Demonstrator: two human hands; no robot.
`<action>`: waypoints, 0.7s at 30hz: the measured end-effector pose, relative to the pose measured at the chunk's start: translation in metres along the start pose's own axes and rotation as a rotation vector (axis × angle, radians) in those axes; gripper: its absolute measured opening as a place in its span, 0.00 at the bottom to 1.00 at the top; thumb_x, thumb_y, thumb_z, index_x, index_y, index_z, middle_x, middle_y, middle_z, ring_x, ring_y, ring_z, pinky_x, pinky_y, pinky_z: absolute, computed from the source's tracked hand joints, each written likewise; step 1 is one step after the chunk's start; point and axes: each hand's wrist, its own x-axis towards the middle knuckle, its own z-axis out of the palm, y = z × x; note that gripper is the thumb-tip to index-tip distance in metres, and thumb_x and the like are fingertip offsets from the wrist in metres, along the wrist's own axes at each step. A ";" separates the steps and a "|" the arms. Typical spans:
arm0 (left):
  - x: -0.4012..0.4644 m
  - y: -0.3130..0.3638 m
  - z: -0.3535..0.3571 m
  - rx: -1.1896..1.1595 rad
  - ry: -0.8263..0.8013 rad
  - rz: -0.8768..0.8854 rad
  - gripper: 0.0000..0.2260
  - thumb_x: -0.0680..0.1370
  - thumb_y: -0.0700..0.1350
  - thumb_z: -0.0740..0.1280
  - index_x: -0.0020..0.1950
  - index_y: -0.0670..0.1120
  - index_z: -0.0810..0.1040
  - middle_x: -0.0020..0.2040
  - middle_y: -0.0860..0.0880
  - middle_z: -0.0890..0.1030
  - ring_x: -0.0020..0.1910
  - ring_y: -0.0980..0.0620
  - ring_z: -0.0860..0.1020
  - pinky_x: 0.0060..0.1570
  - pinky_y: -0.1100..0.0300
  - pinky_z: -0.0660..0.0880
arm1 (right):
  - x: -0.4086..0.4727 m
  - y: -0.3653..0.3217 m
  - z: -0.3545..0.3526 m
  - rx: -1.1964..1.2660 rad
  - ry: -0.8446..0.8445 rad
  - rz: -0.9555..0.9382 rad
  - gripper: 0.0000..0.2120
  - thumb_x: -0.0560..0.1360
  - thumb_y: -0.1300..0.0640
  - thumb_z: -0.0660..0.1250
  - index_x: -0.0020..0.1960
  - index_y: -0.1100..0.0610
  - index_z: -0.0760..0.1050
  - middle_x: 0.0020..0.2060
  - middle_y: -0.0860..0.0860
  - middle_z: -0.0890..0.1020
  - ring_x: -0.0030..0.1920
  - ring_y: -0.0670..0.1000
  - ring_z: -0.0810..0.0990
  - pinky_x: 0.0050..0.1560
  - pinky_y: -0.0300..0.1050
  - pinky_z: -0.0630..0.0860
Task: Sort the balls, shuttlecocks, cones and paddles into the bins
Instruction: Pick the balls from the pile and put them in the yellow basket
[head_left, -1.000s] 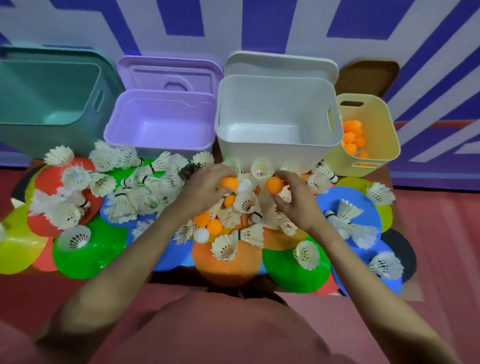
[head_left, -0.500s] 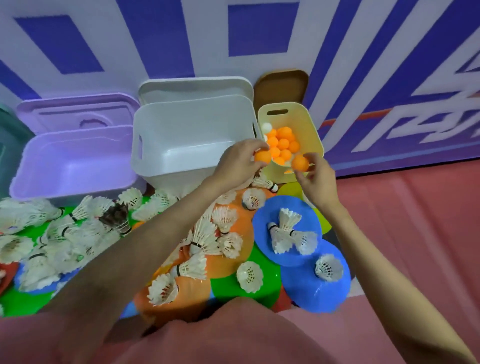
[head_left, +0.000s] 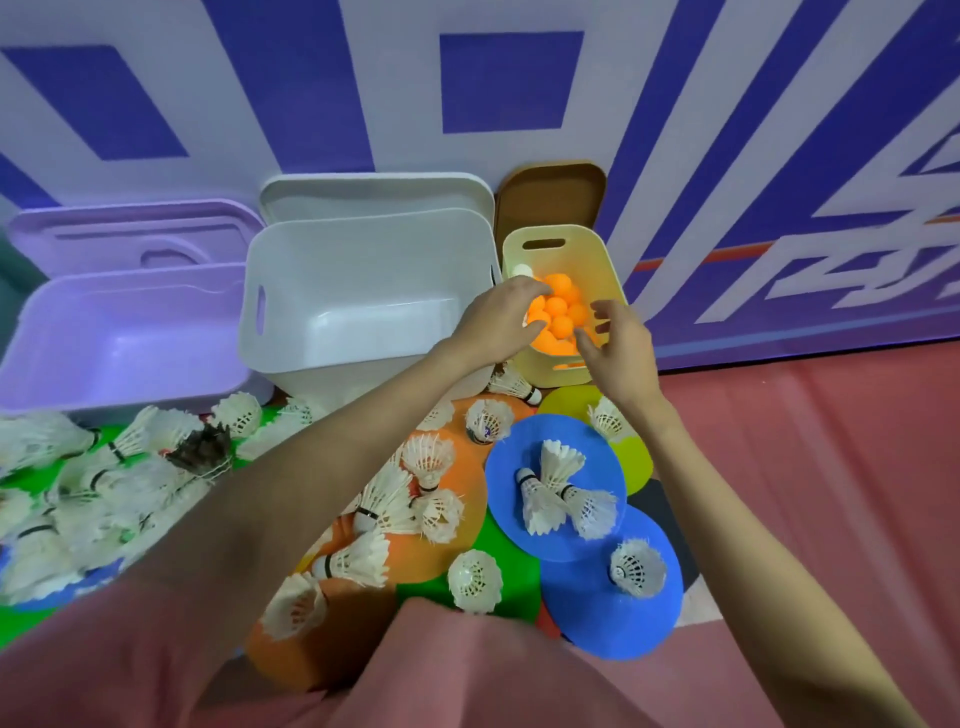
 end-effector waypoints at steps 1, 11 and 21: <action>-0.011 -0.001 -0.004 -0.017 0.008 0.001 0.20 0.77 0.44 0.67 0.68 0.44 0.72 0.66 0.45 0.74 0.63 0.47 0.73 0.58 0.57 0.70 | -0.009 -0.003 0.003 0.025 -0.010 -0.024 0.18 0.76 0.54 0.66 0.63 0.61 0.71 0.56 0.58 0.77 0.52 0.55 0.78 0.47 0.54 0.78; -0.180 -0.054 -0.080 -0.120 0.129 -0.172 0.14 0.77 0.43 0.68 0.62 0.45 0.77 0.57 0.50 0.79 0.53 0.56 0.77 0.53 0.63 0.72 | -0.115 -0.097 0.069 0.090 -0.298 -0.286 0.16 0.75 0.58 0.66 0.61 0.61 0.73 0.54 0.57 0.76 0.54 0.56 0.75 0.50 0.45 0.73; -0.334 -0.136 -0.105 -0.083 0.050 -0.463 0.10 0.75 0.40 0.70 0.56 0.45 0.80 0.50 0.49 0.82 0.47 0.55 0.79 0.49 0.53 0.78 | -0.179 -0.191 0.135 0.033 -0.581 -0.475 0.19 0.75 0.59 0.65 0.65 0.60 0.70 0.57 0.57 0.75 0.58 0.57 0.72 0.55 0.52 0.73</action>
